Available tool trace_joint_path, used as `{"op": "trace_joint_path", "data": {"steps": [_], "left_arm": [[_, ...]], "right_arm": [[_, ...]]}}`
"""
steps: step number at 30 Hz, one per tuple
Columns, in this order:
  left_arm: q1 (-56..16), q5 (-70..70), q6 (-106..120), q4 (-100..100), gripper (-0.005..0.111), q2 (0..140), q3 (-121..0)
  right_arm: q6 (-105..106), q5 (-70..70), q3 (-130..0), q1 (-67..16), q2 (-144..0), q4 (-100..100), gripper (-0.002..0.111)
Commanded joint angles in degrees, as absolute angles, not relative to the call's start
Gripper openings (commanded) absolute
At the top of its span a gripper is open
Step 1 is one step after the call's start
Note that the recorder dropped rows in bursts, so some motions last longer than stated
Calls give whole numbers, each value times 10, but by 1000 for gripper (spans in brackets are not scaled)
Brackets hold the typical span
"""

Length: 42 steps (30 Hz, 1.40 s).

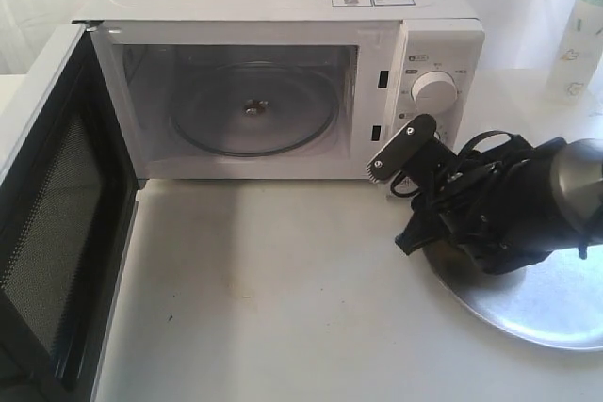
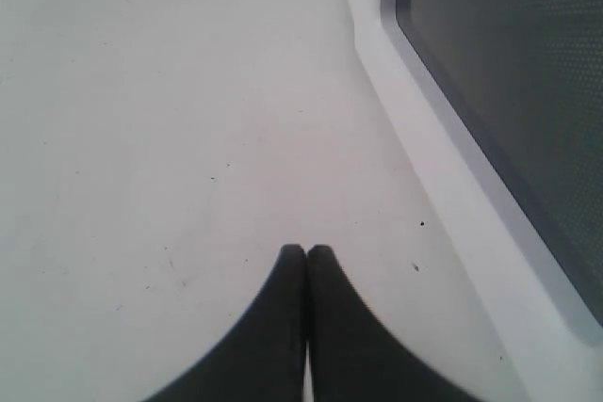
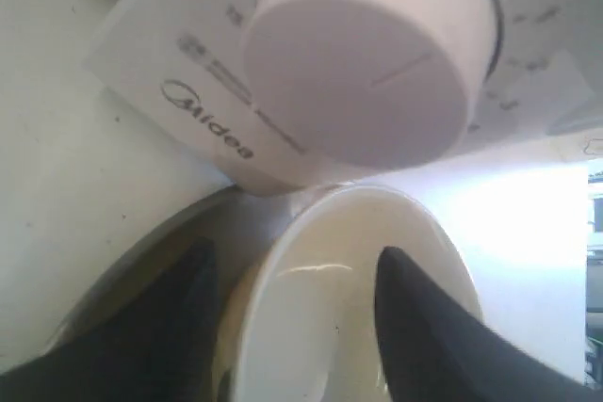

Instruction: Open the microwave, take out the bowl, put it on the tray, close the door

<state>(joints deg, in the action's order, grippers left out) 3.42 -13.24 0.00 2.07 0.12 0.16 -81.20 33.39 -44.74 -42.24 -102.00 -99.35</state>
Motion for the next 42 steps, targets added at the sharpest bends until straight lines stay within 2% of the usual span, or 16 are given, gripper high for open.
{"op": "trace_joint_path", "data": {"steps": [1,3,5,8,10,14,18,24,30,38,40,42], "left_arm": [[32,-134,0,26,0,0,0],[32,-134,0,26,0,0,0],[32,-134,0,26,0,0,0],[32,-134,0,26,0,0,0],[32,-134,0,26,0,0,0],[32,-134,0,26,0,0,0],[32,-134,0,26,0,0,0],[32,-134,0,26,0,0,0],[32,-134,0,26,0,0,0],[32,-134,0,26,0,0,0],[32,-134,0,26,0,0,0],[32,-134,0,26,0,0,0]], "right_arm": [[-816,248,-449,-424,-947,-999,49],[-829,214,-449,-439,-907,-999,46],[-829,190,-455,-461,-868,-999,38],[-828,126,-489,-505,-828,-999,19],[-822,64,-575,-560,-840,-999,0],[-782,6,-794,-666,-953,-999,0],[-730,-86,-956,-729,-1075,-999,0],[-690,-65,-966,-742,-1122,-999,0],[-602,94,-922,-742,-1119,-999,0],[-267,593,-891,-731,-1121,-917,0],[-237,681,-886,-719,-1121,-919,0],[-237,700,-886,-710,-1121,-932,0]]}}
